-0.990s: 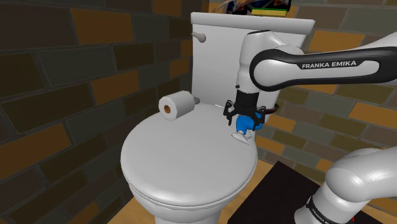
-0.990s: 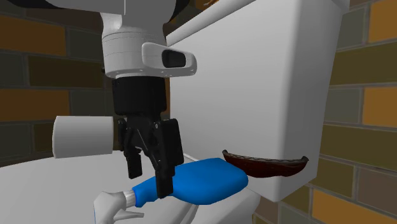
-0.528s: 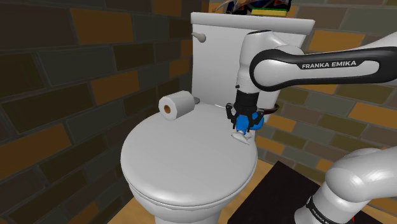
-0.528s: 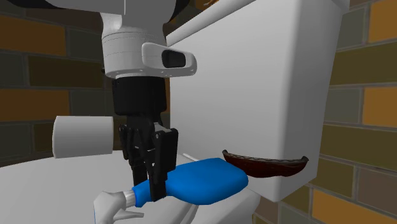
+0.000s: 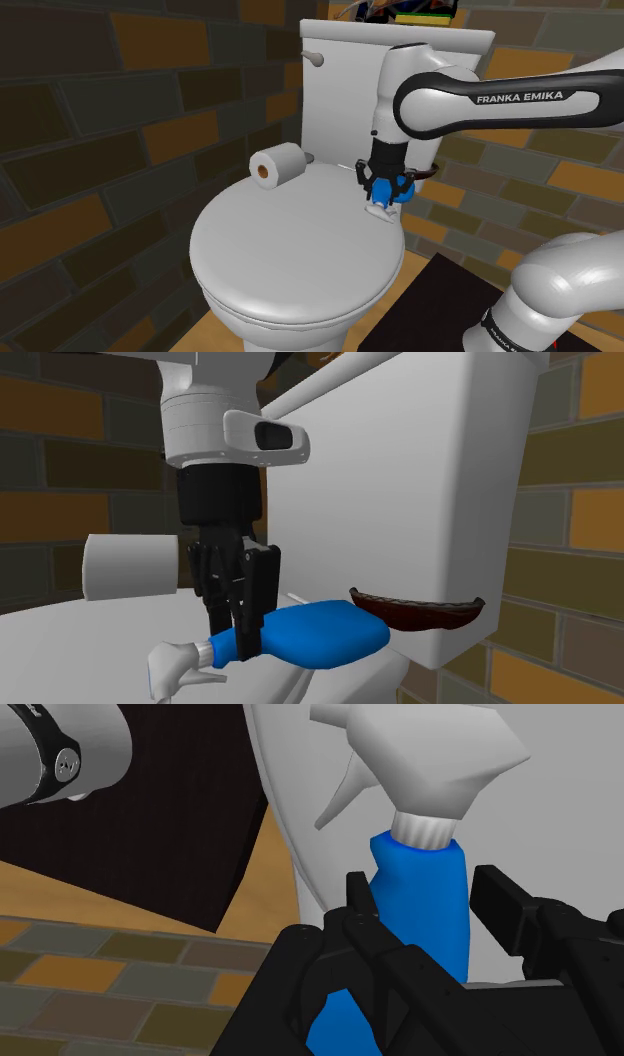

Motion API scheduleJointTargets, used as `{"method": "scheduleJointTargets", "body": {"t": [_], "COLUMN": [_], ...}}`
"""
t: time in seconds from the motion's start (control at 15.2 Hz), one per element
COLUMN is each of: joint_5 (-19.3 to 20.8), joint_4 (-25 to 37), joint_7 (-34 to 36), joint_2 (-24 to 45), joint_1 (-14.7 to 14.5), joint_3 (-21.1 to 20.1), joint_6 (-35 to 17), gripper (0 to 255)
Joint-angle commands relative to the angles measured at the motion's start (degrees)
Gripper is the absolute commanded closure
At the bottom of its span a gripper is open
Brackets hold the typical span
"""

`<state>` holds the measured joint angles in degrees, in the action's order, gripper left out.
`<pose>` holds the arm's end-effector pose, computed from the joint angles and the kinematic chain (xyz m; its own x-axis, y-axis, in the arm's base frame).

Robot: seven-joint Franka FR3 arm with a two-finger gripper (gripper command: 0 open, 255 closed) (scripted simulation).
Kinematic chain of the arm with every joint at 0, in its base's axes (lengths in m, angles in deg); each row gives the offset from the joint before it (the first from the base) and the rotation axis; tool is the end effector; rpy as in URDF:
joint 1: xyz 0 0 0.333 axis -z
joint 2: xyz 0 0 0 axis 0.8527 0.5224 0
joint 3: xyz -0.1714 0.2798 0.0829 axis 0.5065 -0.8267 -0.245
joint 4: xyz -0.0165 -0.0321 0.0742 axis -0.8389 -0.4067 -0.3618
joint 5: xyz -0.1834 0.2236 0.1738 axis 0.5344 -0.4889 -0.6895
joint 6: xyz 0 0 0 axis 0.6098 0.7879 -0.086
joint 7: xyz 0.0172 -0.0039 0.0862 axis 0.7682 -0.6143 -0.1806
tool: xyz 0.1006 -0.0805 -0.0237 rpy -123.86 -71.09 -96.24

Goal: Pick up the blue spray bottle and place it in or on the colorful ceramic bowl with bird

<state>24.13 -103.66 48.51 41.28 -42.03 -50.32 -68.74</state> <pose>0.3020 0.1163 0.5143 0.4205 -0.9063 0.0415 -0.9066 -0.4180 0.0583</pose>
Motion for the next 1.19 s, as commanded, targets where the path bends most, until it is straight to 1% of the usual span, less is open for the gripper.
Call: {"method": "scheduleJointTargets", "body": {"t": [0.0, 1.12], "joint_5": [0.16, 2.09], "joint_4": [1.19, 14.98], "joint_7": [0.05, 0.21], "joint_2": [-0.09, 1.16], "joint_1": [0.05, 1.10], "joint_3": [0.22, 2.40], "joint_6": [1.28, 13.91], "gripper": [255, 255]}}
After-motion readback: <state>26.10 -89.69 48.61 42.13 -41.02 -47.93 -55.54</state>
